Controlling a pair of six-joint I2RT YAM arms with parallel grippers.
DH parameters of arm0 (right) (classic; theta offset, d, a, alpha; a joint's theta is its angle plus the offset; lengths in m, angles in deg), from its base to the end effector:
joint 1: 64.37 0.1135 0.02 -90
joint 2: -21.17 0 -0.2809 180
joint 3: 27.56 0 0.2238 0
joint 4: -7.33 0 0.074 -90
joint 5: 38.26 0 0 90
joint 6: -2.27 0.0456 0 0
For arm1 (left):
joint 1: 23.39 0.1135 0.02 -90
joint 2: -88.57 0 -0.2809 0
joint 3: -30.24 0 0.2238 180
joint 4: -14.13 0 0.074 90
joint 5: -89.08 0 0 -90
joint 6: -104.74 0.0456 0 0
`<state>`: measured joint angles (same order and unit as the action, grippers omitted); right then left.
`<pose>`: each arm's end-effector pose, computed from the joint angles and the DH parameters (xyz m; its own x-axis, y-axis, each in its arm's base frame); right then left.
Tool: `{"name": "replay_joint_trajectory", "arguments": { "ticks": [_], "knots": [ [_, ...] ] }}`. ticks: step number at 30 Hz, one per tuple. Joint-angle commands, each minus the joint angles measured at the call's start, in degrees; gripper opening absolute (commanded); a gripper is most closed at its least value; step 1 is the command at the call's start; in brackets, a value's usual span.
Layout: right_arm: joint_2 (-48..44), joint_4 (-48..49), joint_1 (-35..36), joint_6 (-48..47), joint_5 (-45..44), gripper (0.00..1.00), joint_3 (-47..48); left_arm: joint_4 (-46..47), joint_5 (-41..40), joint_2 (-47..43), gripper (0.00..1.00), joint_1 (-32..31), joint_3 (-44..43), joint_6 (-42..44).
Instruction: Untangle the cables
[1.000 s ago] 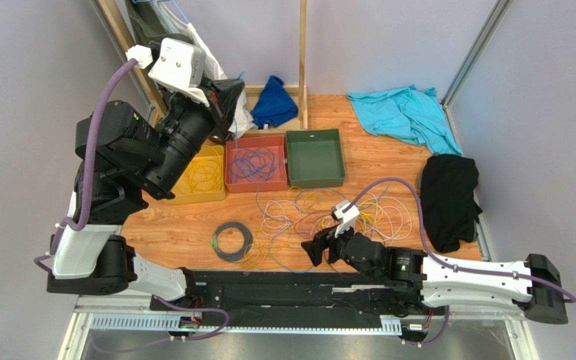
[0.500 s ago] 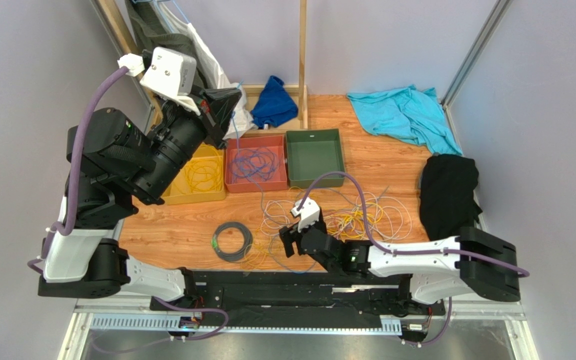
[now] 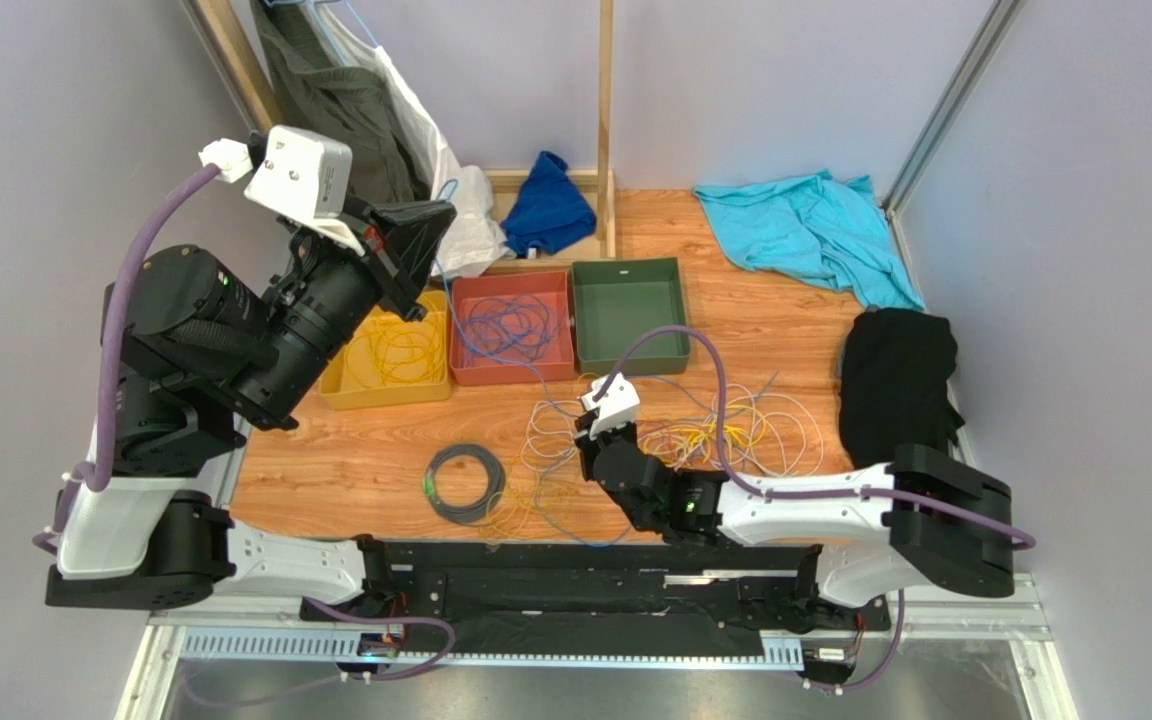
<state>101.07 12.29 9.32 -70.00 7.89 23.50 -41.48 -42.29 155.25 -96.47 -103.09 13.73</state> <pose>0.1046 0.2450 0.2388 -0.2649 -0.1233 -0.9564 -0.4552 0.8903 0.0113 0.0590 -0.0905 0.5976 0.0464 -0.1980 -0.9791 0.5301 0.8357 -0.1438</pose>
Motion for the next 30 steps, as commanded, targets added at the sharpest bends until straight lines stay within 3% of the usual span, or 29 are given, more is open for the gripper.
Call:
{"name": "replay_joint_trajectory", "arguments": {
  "ticks": [1, 6, 10, 17, 23, 27, 30],
  "knots": [
    [-8.0, -6.7, 0.1, 1.3, -0.6, 0.00, 5.7, 1.7, -2.1, -4.3, 0.00, 0.1, 6.0, -1.0],
    [-16.3, -24.6, 0.0, -3.8, 4.6, 0.00, 18.8, 5.7, -5.1, -10.8, 0.00, 0.1, 18.8, -3.0],
    [-15.4, -36.1, 0.0, -7.5, 5.7, 0.00, 37.5, 6.7, -6.4, -15.0, 0.00, 0.0, 26.4, -6.9],
    [-3.1, -50.3, -2.1, -12.5, 5.1, 0.00, 65.1, 8.0, -7.3, -18.7, 0.00, 0.1, 35.8, -10.8],
    [8.0, -61.5, -12.5, -7.5, 16.4, 0.00, 83.0, 12.2, -8.5, -18.2, 0.00, 0.9, 42.4, -11.3],
    [14.7, -66.6, -16.7, -6.7, 23.4, 0.00, 99.0, 13.2, -5.1, -17.7, 0.00, 6.5, 45.8, -13.8],
    [18.2, -67.8, -19.9, -4.9, 28.5, 0.00, 105.0, 13.2, -0.7, -17.6, 0.00, 10.8, 47.4, -16.0]
  ]
}}
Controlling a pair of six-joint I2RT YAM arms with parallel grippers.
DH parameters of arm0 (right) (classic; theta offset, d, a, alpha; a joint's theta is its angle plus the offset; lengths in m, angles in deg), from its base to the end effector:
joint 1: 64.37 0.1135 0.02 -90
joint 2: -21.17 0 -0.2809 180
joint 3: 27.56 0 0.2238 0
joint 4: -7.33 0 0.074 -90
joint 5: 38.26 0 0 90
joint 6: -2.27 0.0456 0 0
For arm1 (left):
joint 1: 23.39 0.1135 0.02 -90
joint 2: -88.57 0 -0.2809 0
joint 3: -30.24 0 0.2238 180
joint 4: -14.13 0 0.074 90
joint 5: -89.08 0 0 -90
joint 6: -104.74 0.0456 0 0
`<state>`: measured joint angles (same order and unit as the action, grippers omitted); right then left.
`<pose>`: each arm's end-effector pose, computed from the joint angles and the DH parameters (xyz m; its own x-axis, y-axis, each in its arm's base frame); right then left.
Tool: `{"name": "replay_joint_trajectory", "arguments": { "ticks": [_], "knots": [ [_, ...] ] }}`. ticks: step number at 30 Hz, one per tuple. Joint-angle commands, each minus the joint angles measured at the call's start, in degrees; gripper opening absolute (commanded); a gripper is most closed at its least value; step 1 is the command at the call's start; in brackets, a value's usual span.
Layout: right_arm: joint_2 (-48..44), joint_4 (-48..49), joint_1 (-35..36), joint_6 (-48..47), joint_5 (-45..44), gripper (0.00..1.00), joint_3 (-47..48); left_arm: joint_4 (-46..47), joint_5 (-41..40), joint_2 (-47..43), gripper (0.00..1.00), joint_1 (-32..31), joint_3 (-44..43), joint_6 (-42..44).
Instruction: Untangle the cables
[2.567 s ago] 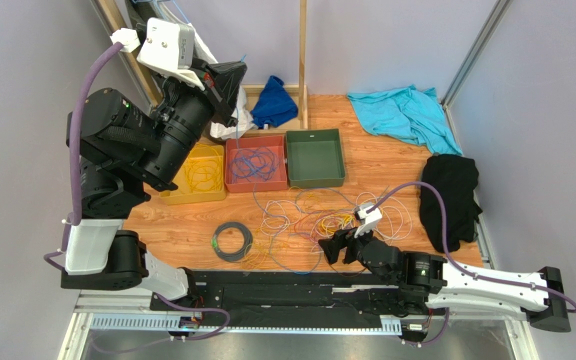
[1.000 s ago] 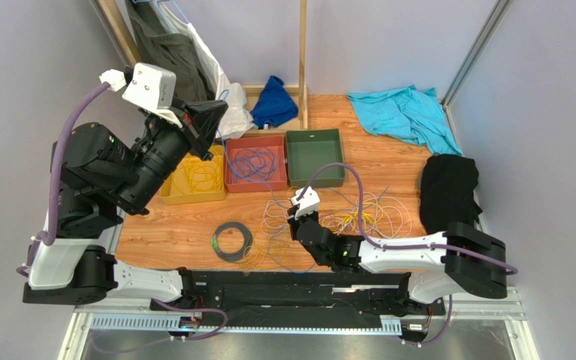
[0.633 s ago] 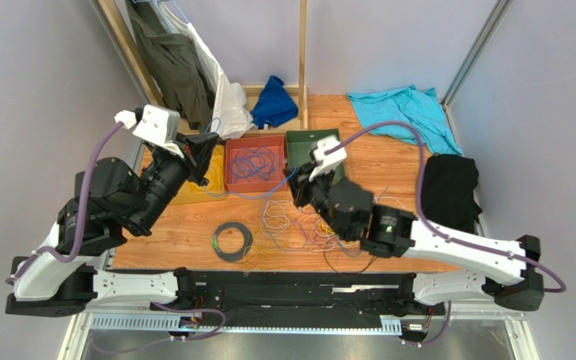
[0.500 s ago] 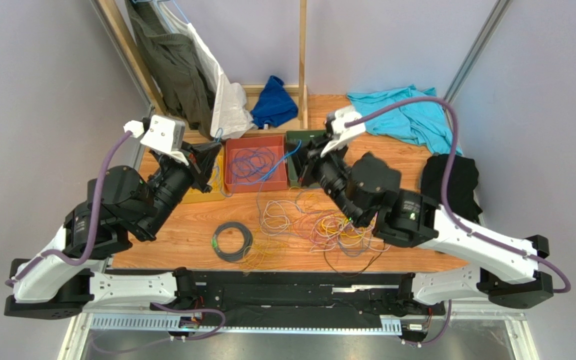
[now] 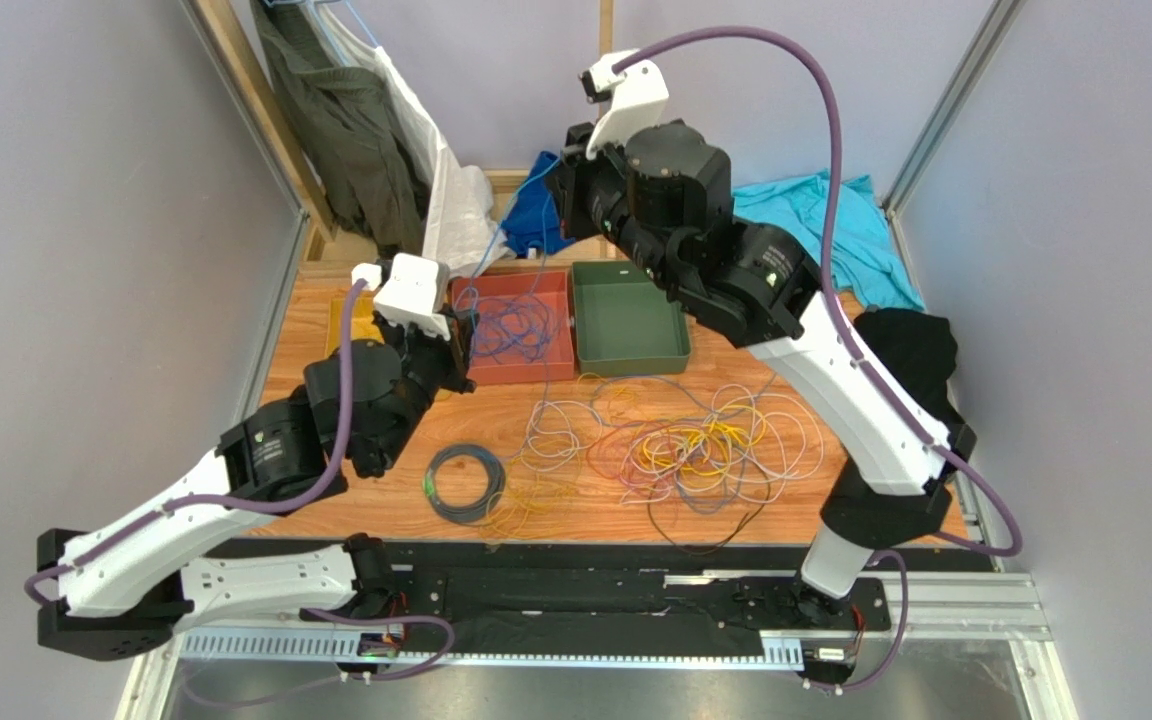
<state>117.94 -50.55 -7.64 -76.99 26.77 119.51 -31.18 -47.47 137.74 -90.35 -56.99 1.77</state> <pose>0.1864 0.2490 0.5494 -0.1696 0.0495 -0.9843 -0.5056 0.8529 0.1300 0.0763 -0.0948 0.4507 -0.1269 -0.0960 -0.9873 0.3310 0.9342 -0.1334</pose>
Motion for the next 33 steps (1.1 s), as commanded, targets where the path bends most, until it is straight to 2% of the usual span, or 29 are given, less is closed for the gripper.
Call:
{"name": "replay_joint_trajectory", "arguments": {
  "ticks": [1, 8, 11, 15, 23, 30, 33],
  "knots": [
    [1.9, -3.7, -3.5, 2.5, 10.6, 0.00, 9.9, 3.6, 5.7, -0.2, 0.00, 5.6, 1.9, -4.3],
    [6.7, 0.0, -12.8, 7.0, 22.8, 0.00, 10.9, 5.3, 13.2, 2.2, 0.00, 16.2, 2.2, -5.4],
    [7.6, 2.8, -14.5, 7.4, 26.3, 0.00, 10.3, 6.5, 15.3, 4.1, 0.00, 19.3, 1.2, -4.9],
    [8.6, 9.6, -16.5, 8.6, 29.5, 0.00, 8.5, 8.6, 19.1, 6.8, 0.00, 23.8, 0.1, -4.7],
    [14.4, 15.2, -19.2, 9.7, 31.9, 0.00, 6.7, 14.1, 27.2, 13.1, 0.00, 33.4, 1.5, -7.4],
    [17.0, 22.3, -19.6, 6.9, 30.1, 0.00, -7.8, 21.0, 34.0, 20.5, 0.00, 39.1, 7.4, -10.7],
    [19.1, 25.2, -20.0, 6.7, 30.2, 0.00, -14.2, 20.4, 36.3, 25.1, 0.00, 41.0, 7.4, -14.5]
  ]
}}
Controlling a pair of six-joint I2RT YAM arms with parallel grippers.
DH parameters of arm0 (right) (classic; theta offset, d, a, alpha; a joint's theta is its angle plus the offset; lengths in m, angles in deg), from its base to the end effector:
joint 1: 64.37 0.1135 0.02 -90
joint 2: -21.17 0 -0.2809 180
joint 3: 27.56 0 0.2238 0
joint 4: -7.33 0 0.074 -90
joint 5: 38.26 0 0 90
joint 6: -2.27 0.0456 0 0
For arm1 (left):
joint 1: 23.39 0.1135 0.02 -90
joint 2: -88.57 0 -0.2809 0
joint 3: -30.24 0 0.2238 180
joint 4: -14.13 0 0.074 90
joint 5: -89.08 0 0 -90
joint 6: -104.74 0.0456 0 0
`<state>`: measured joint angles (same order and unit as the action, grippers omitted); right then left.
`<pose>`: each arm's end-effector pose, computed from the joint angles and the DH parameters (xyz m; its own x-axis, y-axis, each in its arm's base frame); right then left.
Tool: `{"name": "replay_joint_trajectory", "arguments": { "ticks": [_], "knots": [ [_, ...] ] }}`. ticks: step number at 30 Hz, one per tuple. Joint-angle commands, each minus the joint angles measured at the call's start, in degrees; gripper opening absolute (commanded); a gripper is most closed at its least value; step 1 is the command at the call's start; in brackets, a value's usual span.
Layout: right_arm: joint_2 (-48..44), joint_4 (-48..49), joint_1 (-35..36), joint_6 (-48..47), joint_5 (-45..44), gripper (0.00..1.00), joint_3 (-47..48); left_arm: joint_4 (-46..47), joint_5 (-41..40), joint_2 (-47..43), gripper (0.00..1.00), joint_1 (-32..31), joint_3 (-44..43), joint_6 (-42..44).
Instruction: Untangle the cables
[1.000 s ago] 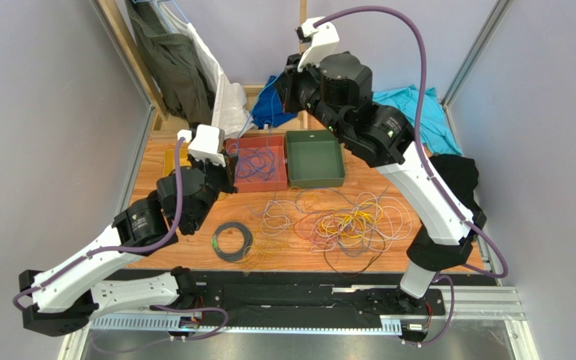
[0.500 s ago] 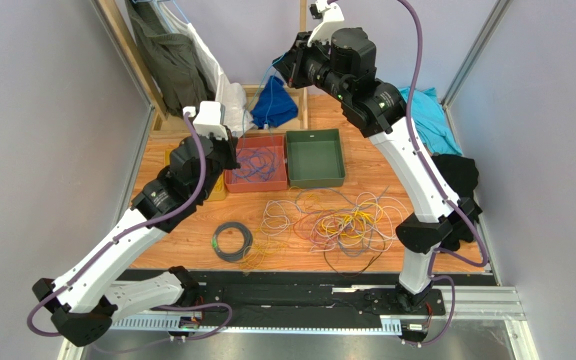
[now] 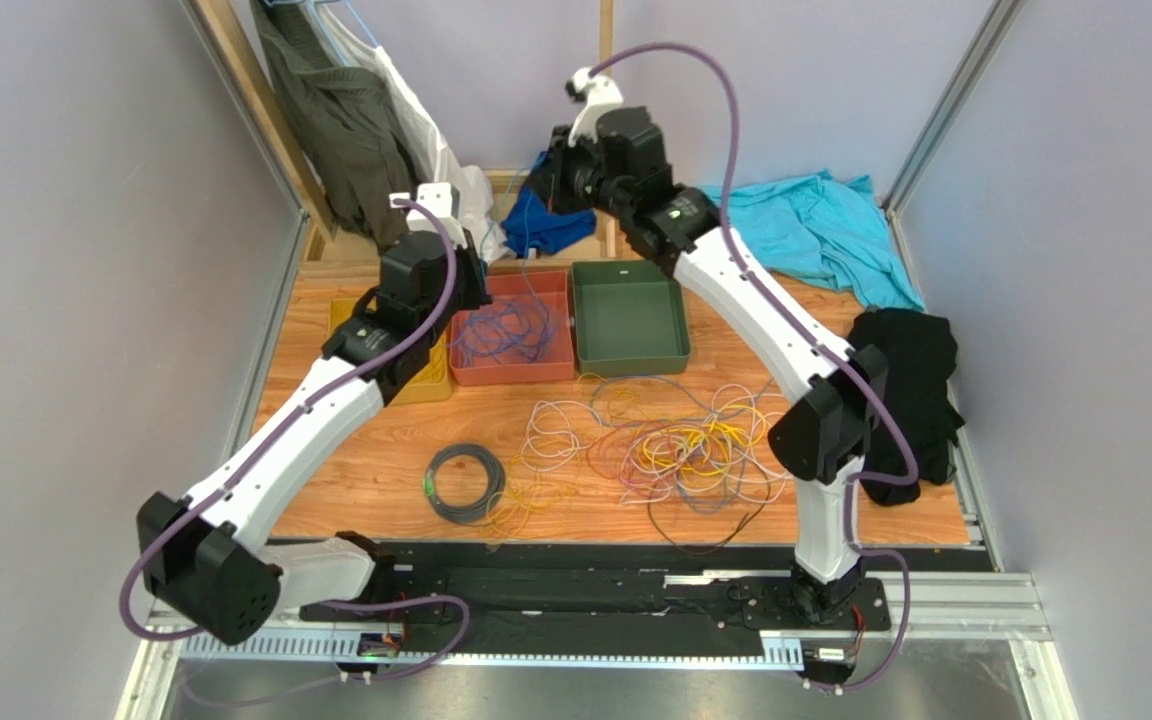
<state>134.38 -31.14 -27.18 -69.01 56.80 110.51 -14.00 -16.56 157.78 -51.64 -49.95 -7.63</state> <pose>0.3559 0.2751 0.4377 -0.3927 0.1033 -0.9138 -0.5748 0.7481 0.3316 0.2284 -0.1088 0.3840 -0.3273 -0.2402 -0.9139 0.1128 0.9503 -0.2902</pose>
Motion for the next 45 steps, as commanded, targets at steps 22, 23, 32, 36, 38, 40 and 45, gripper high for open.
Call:
{"name": "replay_joint_trajectory", "arguments": {
  "ticks": [22, 23, 32, 36, 38, 40, 45],
  "knots": [
    [7.5, 7.8, 1.7, 0.2, -2.2, 0.69, -21.6, 9.4, 1.9, 17.1, 0.00, 2.6, 2.4, -10.7],
    [5.5, 6.9, 2.0, 0.7, -3.3, 0.70, -22.4, 9.7, 1.3, 18.1, 0.00, 2.6, 2.1, -10.7],
    [-12.7, 19.7, 3.6, 9.9, -10.6, 0.71, -52.2, 9.1, 0.5, 22.0, 0.00, 4.3, -4.4, -7.8],
    [-18.4, 22.4, 5.9, 11.2, -11.9, 0.68, -59.7, 8.8, 0.1, 22.3, 0.00, 4.5, -6.9, -5.6],
    [-21.4, 24.0, 7.0, 11.3, -13.1, 0.68, -63.0, 8.8, 0.1, 23.0, 0.00, 4.5, -7.8, -5.0],
    [-24.9, 24.8, 8.9, 11.8, -14.0, 0.67, -65.5, 9.2, 0.6, 23.9, 0.00, 4.5, -9.2, -4.2],
    [-33.2, 25.6, 12.1, 12.6, -16.3, 0.66, -74.3, 9.0, 0.3, 26.4, 0.00, 4.8, -12.6, -1.9]
  ]
}}
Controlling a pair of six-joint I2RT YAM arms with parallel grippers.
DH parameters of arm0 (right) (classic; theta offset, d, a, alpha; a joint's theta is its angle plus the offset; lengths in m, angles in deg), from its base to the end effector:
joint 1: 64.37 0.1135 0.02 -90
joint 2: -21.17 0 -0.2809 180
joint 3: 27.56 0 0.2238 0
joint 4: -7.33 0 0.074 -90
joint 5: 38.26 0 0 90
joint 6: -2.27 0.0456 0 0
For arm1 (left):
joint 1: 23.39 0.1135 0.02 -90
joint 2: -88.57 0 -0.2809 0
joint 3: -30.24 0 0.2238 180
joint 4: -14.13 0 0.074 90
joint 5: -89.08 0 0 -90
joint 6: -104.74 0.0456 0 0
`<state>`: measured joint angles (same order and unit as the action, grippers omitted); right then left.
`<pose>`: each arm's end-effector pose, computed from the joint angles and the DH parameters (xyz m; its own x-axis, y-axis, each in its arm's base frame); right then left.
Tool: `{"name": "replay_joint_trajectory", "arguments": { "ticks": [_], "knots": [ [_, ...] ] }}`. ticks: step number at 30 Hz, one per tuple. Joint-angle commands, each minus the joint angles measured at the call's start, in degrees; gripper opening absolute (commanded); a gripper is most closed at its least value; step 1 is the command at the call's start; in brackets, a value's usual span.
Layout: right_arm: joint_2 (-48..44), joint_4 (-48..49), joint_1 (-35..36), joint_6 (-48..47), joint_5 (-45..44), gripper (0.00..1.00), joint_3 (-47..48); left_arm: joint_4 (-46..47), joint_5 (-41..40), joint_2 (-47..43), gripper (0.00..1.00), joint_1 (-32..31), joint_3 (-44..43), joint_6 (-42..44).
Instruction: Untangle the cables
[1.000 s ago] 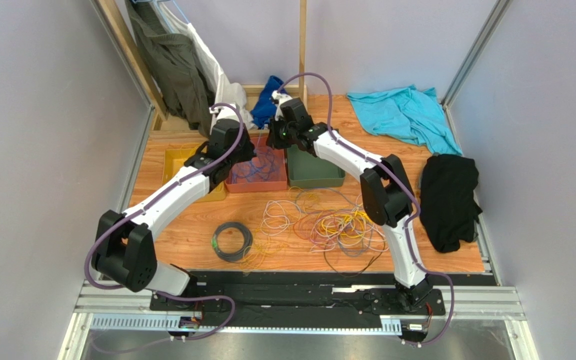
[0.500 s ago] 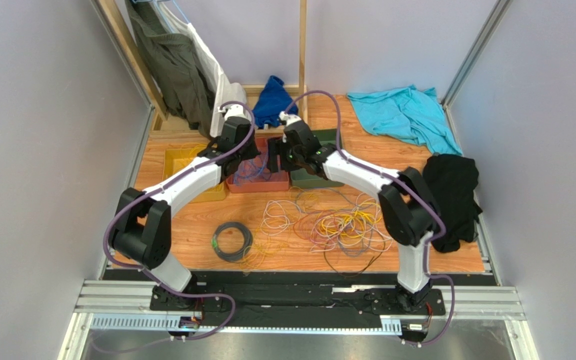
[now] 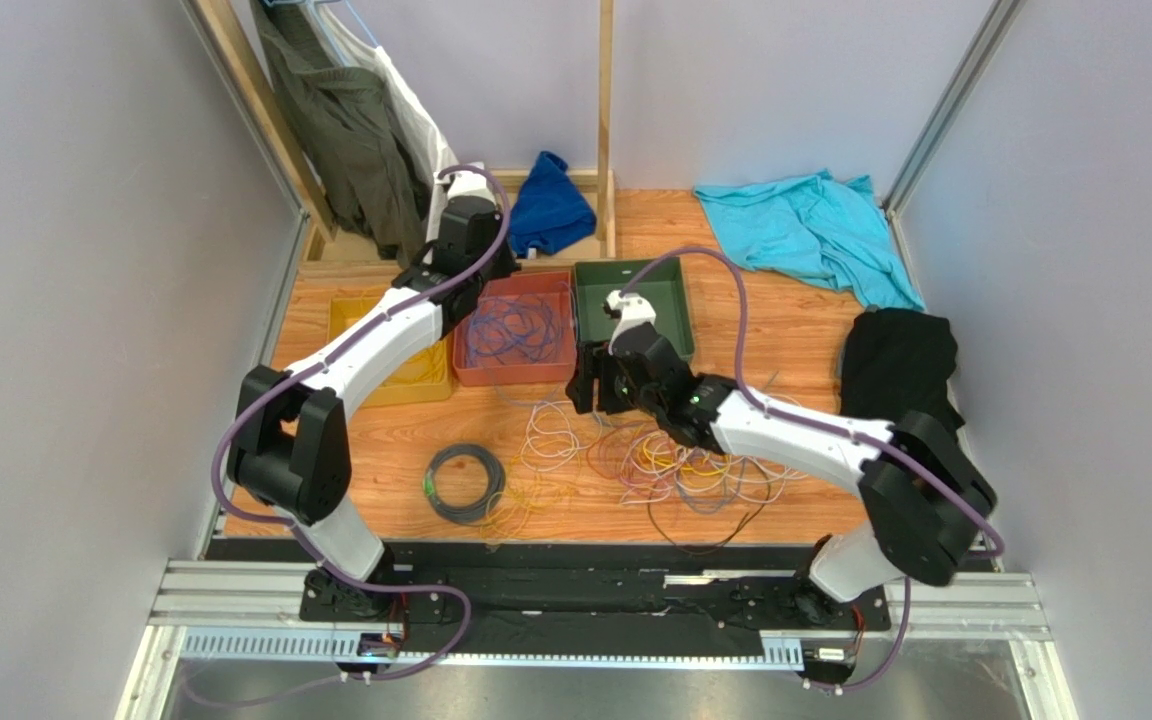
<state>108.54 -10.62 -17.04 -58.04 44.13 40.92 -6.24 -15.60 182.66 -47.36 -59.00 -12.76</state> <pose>0.2174 0.2270 0.2502 -0.6784 -0.0116 -0.7346 -0.3694 0.8697 0.3274 0.3427 -0.1397 0.3244 -0.4301 -0.2976 -0.8523 -0.0170 0.9466 -0.3220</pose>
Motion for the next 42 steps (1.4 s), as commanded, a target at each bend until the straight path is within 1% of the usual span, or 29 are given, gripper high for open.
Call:
{"name": "replay_joint_trajectory", "arguments": {
  "ticks": [1, 5, 7, 9, 11, 12, 16, 18, 19, 20, 21, 23, 25, 26, 27, 31, 34, 35, 37, 38, 40, 42],
  "knots": [
    [-9.6, 5.7, 2.2, 1.4, -4.4, 0.66, -5.8, 1.5, -0.5, 1.2, 0.00, 0.6, -3.7, 3.3],
    [-11.4, 4.2, 2.2, -0.7, -5.7, 0.65, -5.4, 1.0, 1.7, -1.8, 0.00, 0.6, -2.9, 2.7],
    [-11.8, 3.2, 2.2, -2.0, -6.0, 0.64, -4.5, 1.0, 2.6, -2.9, 0.00, 0.6, -0.5, 1.8],
    [-12.8, 3.4, 2.2, -2.2, -6.2, 0.64, -4.8, 2.2, 3.3, -5.0, 0.00, 0.6, 4.1, 0.6],
    [-13.2, 3.6, 2.2, -1.9, -5.9, 0.64, -5.6, 4.5, 5.9, -6.7, 0.00, 0.6, 8.6, -1.0],
    [-13.5, 3.8, 2.2, -1.7, -5.7, 0.64, -5.9, 6.8, 7.0, -6.7, 0.00, 0.6, 10.0, -1.4],
    [-13.9, 4.1, 2.2, -0.8, -5.1, 0.63, -7.3, 8.7, 12.4, -4.3, 0.00, 0.6, 13.3, -4.2],
    [-14.7, 4.2, 2.2, -0.6, -5.3, 0.63, -8.0, 8.7, 13.6, -3.1, 0.00, 0.6, 13.9, -4.8],
    [-14.9, 4.1, 2.2, -0.6, -5.4, 0.63, -8.2, 8.8, 14.3, -2.8, 0.10, 0.5, 14.1, -4.8],
    [-15.2, 4.2, 2.2, -0.7, -5.6, 0.62, -8.6, 8.9, 14.2, -2.9, 0.42, 0.5, 14.6, -4.9],
    [-15.7, 4.2, 2.2, -0.9, -5.7, 0.62, -8.7, 9.4, 13.9, -3.4, 0.53, 0.4, 15.1, -5.0],
    [-16.1, 4.2, 2.2, -0.9, -5.9, 0.62, -9.1, 9.5, 12.4, -5.8, 0.72, 0.3, 15.8, -4.6],
    [-16.4, 4.3, 2.2, -1.1, -6.0, 0.62, -9.4, 7.7, 10.3, -8.8, 0.80, 0.0, 15.6, -3.5],
    [-16.4, 4.4, 2.2, -1.1, -6.0, 0.62, -9.6, 7.1, 9.2, -10.0, 0.93, -0.8, 15.9, -3.1],
    [-16.5, 4.3, 2.2, -1.1, -6.1, 0.62, -9.9, 6.5, 8.3, -11.4, 0.96, -1.3, 16.3, -2.6],
    [-17.4, 4.8, 2.2, -0.5, -5.8, 0.62, -11.0, 6.4, 4.2, -20.3, 0.97, -4.9, 19.8, -2.3],
    [-18.6, 4.8, 2.2, 0.3, -5.6, 0.62, -12.6, 7.8, 2.7, -24.5, 0.95, -9.6, 23.9, -3.5],
    [-19.2, 4.8, 2.2, 0.5, -5.6, 0.62, -13.0, 8.7, 2.7, -24.9, 0.93, -12.4, 25.9, -3.6],
    [-20.8, 4.4, 2.2, 1.0, -5.2, 0.61, -14.5, 10.0, 1.4, -24.2, 0.89, -15.3, 27.1, -3.8],
    [-22.3, 4.2, 2.2, 1.6, -5.1, 0.61, -15.2, 10.2, 0.6, -23.5, 0.88, -18.1, 27.7, -3.7],
    [-24.5, 3.3, 2.2, 2.0, -5.0, 0.61, -16.3, 10.6, -1.0, -21.8, 0.84, -20.4, 28.2, -4.3],
    [-28.3, 1.4, 2.2, 2.5, -4.7, 0.60, -18.5, 12.9, -2.0, -21.8, 0.82, -23.7, 30.7, -4.9]
  ]
}}
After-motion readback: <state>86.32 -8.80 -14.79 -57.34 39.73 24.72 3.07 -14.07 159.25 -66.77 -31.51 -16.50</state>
